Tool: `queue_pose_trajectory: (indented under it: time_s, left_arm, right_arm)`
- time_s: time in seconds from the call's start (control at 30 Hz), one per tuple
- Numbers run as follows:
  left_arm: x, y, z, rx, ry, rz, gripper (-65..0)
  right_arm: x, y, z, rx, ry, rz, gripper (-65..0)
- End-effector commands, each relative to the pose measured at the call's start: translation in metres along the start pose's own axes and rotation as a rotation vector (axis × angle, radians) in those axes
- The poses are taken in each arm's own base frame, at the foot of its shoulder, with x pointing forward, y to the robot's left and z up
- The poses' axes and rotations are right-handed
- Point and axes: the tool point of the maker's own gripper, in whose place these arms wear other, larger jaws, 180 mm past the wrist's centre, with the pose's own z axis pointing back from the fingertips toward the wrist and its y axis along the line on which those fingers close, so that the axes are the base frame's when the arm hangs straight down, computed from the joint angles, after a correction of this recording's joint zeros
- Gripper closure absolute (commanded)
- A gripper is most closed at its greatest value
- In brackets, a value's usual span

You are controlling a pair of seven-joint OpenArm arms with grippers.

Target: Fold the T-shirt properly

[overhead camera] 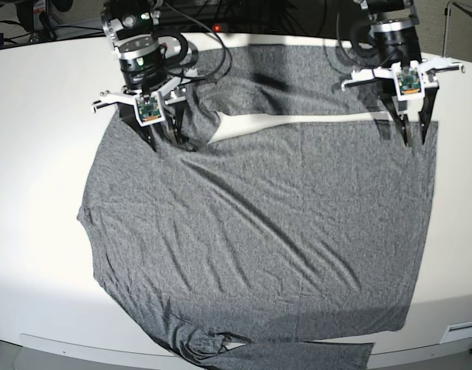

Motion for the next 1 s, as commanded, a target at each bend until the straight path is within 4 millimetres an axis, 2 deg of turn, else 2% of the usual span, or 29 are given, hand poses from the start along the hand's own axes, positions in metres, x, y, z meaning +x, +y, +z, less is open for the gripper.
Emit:
queue_pose_trajectory:
  time_s: [0.0, 0.07, 0.1, 0.27, 0.33, 0.47, 0.57, 0.63, 0.7, 0.77, 0.97]
  left_arm:
    - [0.012, 0.003, -0.001, 0.012, -0.047, -0.007, -11.6]
    - [0.012, 0.003, -0.002, 0.014, -0.042, -0.004, -12.2]
    - [0.010, 0.003, -0.002, 0.014, -0.031, -0.004, -14.6]
    - [0.000, 0.003, -0.002, 0.014, 0.022, -0.003, -38.1]
    - [0.000, 0.003, -0.002, 0.014, 0.021, -0.004, -43.7]
    - [0.000, 0.002, -0.003, 0.009, 0.021, -0.022, -44.5]
    - [0.000, -0.014, -0.002, -0.084, 0.013, -0.210, -44.5]
    - [-0.002, -0.030, -0.001, -0.210, -0.021, -0.401, -44.5]
    - [-0.004, -0.036, 0.000, -0.303, -0.057, -0.505, -44.5]
    - [-0.006, -0.032, -0.002, -0.341, -0.078, -0.561, -44.5]
    - [-0.010, -0.011, -0.011, -0.406, -0.122, -0.714, -44.5]
  right_arm:
    - [0.012, -0.003, 0.000, -0.014, -0.044, 0.002, -22.3]
    - [0.012, -0.003, 0.000, -0.014, -0.043, 0.002, -22.3]
    - [0.011, -0.003, 0.000, -0.013, -0.041, 0.002, -22.3]
    - [0.005, -0.003, 0.000, -0.013, -0.009, 0.002, -22.3]
    - [0.002, -0.003, 0.000, -0.013, 0.008, 0.003, -22.3]
    - [0.000, -0.004, 0.000, -0.015, 0.023, 0.116, -22.3]
    - [-0.002, -0.010, 0.001, -0.011, 0.028, 0.282, -22.5]
    - [-0.007, -0.018, 0.002, -0.004, 0.047, 0.389, -28.7]
    - [-0.012, -0.028, 0.002, 0.000, 0.065, 0.468, -36.5]
    - [-0.014, -0.037, 0.003, 0.009, 0.069, 0.529, -40.9]
    - [-0.025, -0.060, 0.008, 0.026, 0.120, 0.632, -40.9]
